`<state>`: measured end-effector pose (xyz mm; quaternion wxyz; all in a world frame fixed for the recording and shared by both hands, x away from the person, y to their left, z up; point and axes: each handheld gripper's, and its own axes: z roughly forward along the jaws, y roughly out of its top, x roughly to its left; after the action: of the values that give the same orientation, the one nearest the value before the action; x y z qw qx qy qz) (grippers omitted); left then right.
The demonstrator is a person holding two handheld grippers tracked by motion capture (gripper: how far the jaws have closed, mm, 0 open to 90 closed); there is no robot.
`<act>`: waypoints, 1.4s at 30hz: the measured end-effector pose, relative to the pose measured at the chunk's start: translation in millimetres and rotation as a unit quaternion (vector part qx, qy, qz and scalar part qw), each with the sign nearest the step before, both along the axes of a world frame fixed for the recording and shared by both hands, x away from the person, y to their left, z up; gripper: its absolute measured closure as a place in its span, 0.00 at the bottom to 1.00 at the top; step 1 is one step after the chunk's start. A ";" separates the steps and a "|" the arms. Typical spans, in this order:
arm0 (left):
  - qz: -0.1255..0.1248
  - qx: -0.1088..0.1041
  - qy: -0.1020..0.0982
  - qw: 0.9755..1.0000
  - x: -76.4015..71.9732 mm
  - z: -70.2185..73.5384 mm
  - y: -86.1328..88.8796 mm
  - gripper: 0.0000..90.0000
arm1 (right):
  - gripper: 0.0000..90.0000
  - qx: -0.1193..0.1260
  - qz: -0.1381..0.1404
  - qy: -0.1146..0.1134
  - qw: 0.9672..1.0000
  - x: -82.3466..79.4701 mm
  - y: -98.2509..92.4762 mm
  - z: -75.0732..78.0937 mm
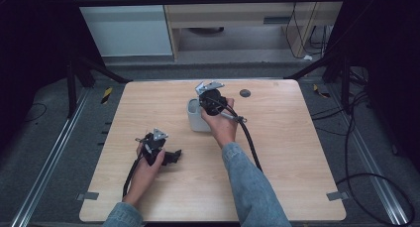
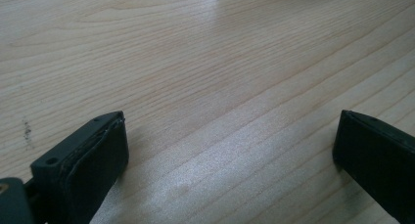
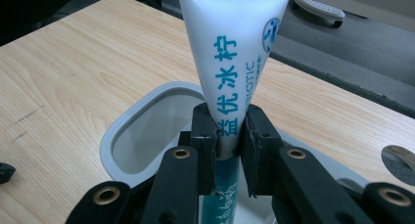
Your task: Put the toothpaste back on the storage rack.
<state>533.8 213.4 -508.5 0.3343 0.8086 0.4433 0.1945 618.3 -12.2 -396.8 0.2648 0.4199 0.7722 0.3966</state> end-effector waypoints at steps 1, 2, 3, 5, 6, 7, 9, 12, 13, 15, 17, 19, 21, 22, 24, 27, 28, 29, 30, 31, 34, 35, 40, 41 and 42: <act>0.000 0.000 0.000 1.000 0.0 0.0 0.0 0.00 | 0.86 0.000 0.001 0.000 1.000 0.1 0.3 0.0; 0.000 0.000 0.000 1.000 0.0 0.1 0.0 0.00 | 0.86 0.000 0.003 0.002 1.000 0.6 0.6 0.1; 0.000 0.000 0.000 1.000 0.0 0.0 0.0 0.00 | 0.86 -0.001 0.004 0.003 1.000 0.9 0.8 0.3; 0.000 0.000 0.000 1.000 0.0 0.0 0.0 0.00 | 0.85 -0.001 0.004 0.004 1.000 2.1 0.9 0.5; 0.000 0.000 0.000 1.000 0.0 0.0 0.0 0.00 | 0.85 0.000 0.002 0.006 1.000 2.4 1.0 0.7; 0.000 0.000 0.000 1.000 0.0 0.0 0.0 0.00 | 0.85 0.001 0.002 0.006 1.000 2.9 0.9 0.5; 0.000 0.000 0.000 1.000 0.0 0.0 0.0 0.00 | 0.85 0.001 0.001 0.007 1.000 3.7 0.7 0.5; 0.000 0.000 0.000 1.000 0.0 0.0 0.0 0.00 | 0.85 0.000 0.002 0.010 1.000 4.5 1.4 1.0; 0.000 0.000 0.000 1.000 0.0 0.0 0.0 0.00 | 0.85 0.000 0.002 0.011 1.000 4.5 2.1 0.9; 0.000 0.000 0.000 1.000 0.0 0.0 0.0 0.00 | 0.85 -0.001 0.005 0.010 1.000 4.6 3.7 0.7; 0.000 0.000 0.000 1.000 0.0 0.0 0.0 0.00 | 0.85 -0.003 0.004 0.010 1.000 5.0 4.7 0.5; 0.000 0.000 0.000 1.000 0.0 0.0 0.0 0.00 | 0.84 -0.001 0.003 0.013 1.000 5.9 4.0 0.4; 0.000 0.000 0.000 1.000 0.0 0.0 0.0 0.00 | 0.84 0.001 0.003 0.014 1.000 6.6 3.4 0.1; 0.000 0.000 0.000 1.000 0.0 0.0 0.0 0.00 | 0.84 0.002 0.003 0.016 1.000 6.9 3.0 0.1; 0.000 0.000 0.000 1.000 0.1 0.0 0.0 0.00 | 0.83 0.002 0.003 0.017 1.000 7.4 2.2 -0.2; 0.000 0.000 0.000 1.000 0.0 0.0 0.0 0.00 | 0.83 0.003 0.004 0.016 1.000 7.1 1.9 -0.5; 0.000 0.000 0.000 1.000 0.0 0.0 0.0 0.00 | 0.83 0.005 0.004 0.015 1.000 6.3 1.8 -0.3; 0.000 0.000 0.000 1.000 0.0 0.0 0.0 0.00 | 0.83 0.004 0.005 0.014 1.000 5.9 1.6 -0.2; 0.000 0.000 0.000 1.000 0.0 0.0 0.0 0.00 | 0.83 0.005 0.006 0.014 1.000 5.3 1.3 0.1; 0.000 0.000 0.000 1.000 0.1 0.0 0.0 0.00 | 0.83 0.007 0.006 0.014 1.000 4.6 1.1 0.5; 0.000 0.000 0.000 1.000 0.1 0.0 0.0 0.00 | 0.82 0.006 0.008 0.014 1.000 3.0 -0.3 1.7; 0.000 0.000 0.000 1.000 0.0 0.0 0.0 0.00 | 0.82 0.006 0.008 0.014 1.000 2.6 -0.6 1.9; 0.000 0.000 0.000 1.000 0.0 0.0 0.0 0.00 | 0.81 0.002 0.013 0.016 1.000 -0.5 -3.0 3.4; 0.000 0.000 0.000 1.000 0.1 0.0 0.0 0.00 | 0.81 0.000 0.015 0.015 1.000 -1.3 -3.2 3.8; 0.000 0.000 0.000 1.000 0.1 0.0 0.0 0.00 | 0.81 0.001 0.016 0.015 1.000 -2.2 -3.5 4.3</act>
<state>533.8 213.4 -508.5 0.3343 0.8087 0.4432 0.1944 616.1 -15.8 -392.5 0.2463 0.4140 0.7824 0.3948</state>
